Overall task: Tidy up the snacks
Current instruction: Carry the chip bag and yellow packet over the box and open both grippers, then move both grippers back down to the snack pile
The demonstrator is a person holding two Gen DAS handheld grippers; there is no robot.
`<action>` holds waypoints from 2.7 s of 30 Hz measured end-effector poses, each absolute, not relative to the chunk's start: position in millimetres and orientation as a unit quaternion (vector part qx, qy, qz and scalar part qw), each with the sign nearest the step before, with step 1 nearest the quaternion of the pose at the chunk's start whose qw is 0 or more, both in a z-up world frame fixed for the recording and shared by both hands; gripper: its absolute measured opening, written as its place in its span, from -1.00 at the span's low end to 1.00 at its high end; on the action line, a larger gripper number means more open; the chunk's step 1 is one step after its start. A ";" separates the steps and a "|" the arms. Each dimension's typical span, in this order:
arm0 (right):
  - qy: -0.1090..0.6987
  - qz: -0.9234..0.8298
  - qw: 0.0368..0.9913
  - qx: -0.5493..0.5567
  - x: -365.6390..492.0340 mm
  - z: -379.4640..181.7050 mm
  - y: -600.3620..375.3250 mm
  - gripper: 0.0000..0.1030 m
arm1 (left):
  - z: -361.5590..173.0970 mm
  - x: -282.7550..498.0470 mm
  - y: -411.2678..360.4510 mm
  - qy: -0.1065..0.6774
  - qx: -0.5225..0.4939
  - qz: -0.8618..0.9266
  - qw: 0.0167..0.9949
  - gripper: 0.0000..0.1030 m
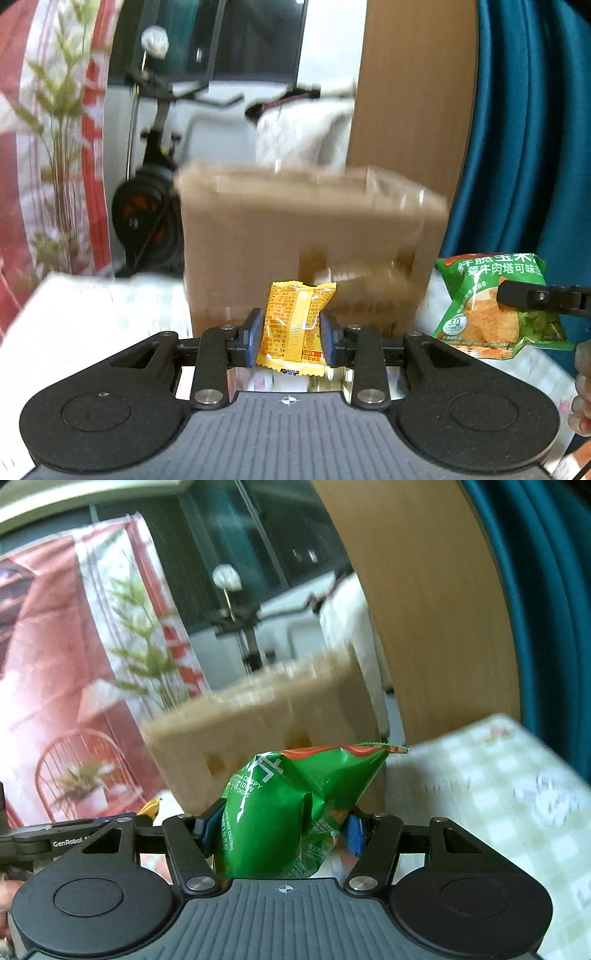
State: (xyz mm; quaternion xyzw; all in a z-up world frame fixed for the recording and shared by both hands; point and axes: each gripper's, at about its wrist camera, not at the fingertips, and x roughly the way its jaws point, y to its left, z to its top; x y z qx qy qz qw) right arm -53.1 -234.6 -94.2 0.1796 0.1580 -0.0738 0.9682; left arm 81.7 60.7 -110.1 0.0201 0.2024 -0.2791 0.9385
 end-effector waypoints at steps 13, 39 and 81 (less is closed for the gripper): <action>0.079 -0.059 0.989 0.107 41.4 5.2 -284.3 0.14 | -31.7 173.4 24.7 0.146 0.026 -0.261 0.954 -0.33; 0.149 -0.105 0.978 0.098 99.6 -36.1 -302.6 0.81 | -46.7 198.5 22.4 0.199 0.030 -0.228 0.953 0.35; 0.344 -0.085 0.929 0.108 4.1 -184.6 -271.7 0.24 | -165.4 112.9 65.2 0.317 -0.003 -0.218 0.923 -0.05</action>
